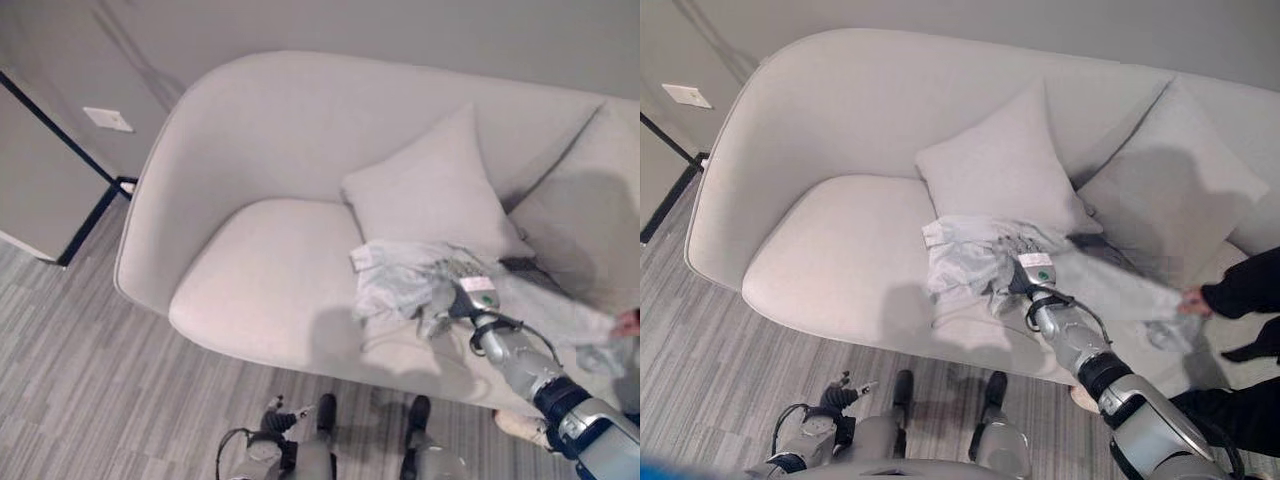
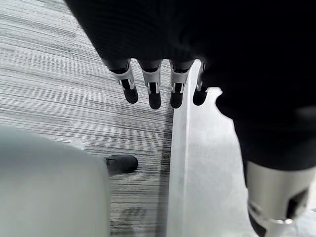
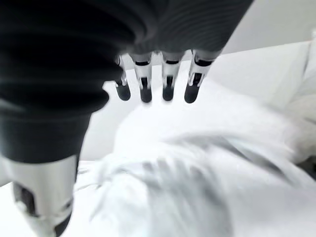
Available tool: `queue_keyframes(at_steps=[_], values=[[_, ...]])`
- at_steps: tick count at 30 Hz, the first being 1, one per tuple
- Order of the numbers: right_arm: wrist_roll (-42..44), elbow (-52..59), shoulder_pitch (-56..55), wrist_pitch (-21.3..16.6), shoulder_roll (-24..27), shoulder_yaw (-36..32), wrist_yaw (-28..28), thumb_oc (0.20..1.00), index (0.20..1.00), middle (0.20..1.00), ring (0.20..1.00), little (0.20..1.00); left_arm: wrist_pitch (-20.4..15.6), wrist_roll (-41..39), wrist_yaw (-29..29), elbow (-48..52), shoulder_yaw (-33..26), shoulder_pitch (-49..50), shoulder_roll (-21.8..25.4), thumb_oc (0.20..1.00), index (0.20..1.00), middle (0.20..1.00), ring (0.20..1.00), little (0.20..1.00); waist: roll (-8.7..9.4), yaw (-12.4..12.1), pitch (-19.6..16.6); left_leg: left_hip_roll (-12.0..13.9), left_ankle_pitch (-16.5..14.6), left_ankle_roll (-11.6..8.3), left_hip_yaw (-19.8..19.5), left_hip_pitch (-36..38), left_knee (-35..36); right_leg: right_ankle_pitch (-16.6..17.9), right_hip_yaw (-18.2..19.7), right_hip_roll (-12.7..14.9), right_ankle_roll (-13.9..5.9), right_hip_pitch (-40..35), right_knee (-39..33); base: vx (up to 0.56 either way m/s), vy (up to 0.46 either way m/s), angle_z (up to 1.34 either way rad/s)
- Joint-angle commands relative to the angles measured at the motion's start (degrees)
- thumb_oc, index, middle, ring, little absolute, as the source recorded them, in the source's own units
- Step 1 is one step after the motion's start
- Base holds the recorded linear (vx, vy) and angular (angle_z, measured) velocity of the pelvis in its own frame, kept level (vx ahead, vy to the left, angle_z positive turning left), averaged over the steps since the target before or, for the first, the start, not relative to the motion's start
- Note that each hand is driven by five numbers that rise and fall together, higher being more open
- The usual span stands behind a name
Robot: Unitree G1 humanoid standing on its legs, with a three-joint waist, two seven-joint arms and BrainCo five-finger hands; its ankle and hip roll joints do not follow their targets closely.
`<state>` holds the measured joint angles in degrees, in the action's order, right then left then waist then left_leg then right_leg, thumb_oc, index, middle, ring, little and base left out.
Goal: Hang the clothes on the sofa on the clothes rack.
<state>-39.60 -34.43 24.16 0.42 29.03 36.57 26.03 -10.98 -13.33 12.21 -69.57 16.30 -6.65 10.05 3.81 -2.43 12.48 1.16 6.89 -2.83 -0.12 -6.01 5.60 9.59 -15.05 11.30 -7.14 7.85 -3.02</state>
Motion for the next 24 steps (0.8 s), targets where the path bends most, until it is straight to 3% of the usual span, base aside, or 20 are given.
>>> queue_keyframes(at_steps=[1,7,11,17,21,24], values=[[-2.10,3.68,3.00,-1.37,-0.40,1.07,0.27,1.000,1.000,1.000,1.000,1.000,0.11,3.46,-0.18,-2.70,0.08,-0.70,2.34,1.000,1.000,1.000,1.000,1.000,3.11,-1.59,0.20,-3.16,-6.68,2.11,3.24,1.66,-0.60,-2.75,3.97,5.85,-3.27,3.85,8.32,0.00,0.000,0.00],[-0.93,10.02,1.97,-1.75,0.99,-1.52,-0.69,1.000,1.000,1.000,1.000,1.000,0.66,3.67,-0.37,-3.14,-1.02,0.71,2.01,1.000,1.000,1.000,1.000,1.000,3.62,-1.15,-1.05,-2.82,-6.94,2.18,3.37,2.17,-0.60,-2.71,3.85,5.62,-3.39,3.22,8.11,0.00,-0.004,-0.04],[-1.42,8.06,1.64,-1.16,0.80,-1.86,-0.29,1.000,1.000,1.000,1.000,1.000,0.64,3.84,-0.38,-3.04,-0.94,0.94,1.99,1.000,1.000,1.000,1.000,1.000,3.57,-1.12,-1.21,-2.80,-7.06,2.21,3.20,2.64,-0.60,-2.89,3.83,5.58,-3.38,3.09,8.63,0.00,-0.002,-0.01],[0.13,-9.13,6.51,0.50,-2.07,2.53,-0.35,1.000,1.000,1.000,1.000,1.000,-0.35,3.20,-0.22,-1.95,0.99,0.23,2.41,1.000,1.000,1.000,1.000,1.000,3.11,-2.49,0.84,-2.52,-6.36,1.66,2.70,1.92,-0.60,-2.50,3.50,5.46,-3.19,3.65,8.66,-0.03,-0.019,0.00],[0.60,-30.45,13.02,4.10,-4.75,5.78,0.79,1.000,1.000,1.000,1.000,1.000,-0.97,0.94,0.17,-1.92,3.37,-1.96,3.72,1.000,1.000,1.000,1.000,1.000,1.58,-4.37,3.26,-1.63,-4.43,0.28,1.81,-1.09,-0.60,-1.62,2.58,5.09,-2.97,4.32,7.06,-0.03,-0.070,0.06],[-0.21,-36.02,13.05,5.64,-3.64,4.99,1.66,1.000,1.000,1.000,1.000,1.000,-0.93,0.68,-0.03,-2.55,3.78,-1.80,4.05,1.000,1.000,1.000,1.000,1.000,0.28,-4.28,3.25,-1.22,-3.69,-0.28,1.64,-2.50,-0.60,-1.49,2.37,4.52,-2.62,4.63,6.03,0.02,-0.062,0.31]])
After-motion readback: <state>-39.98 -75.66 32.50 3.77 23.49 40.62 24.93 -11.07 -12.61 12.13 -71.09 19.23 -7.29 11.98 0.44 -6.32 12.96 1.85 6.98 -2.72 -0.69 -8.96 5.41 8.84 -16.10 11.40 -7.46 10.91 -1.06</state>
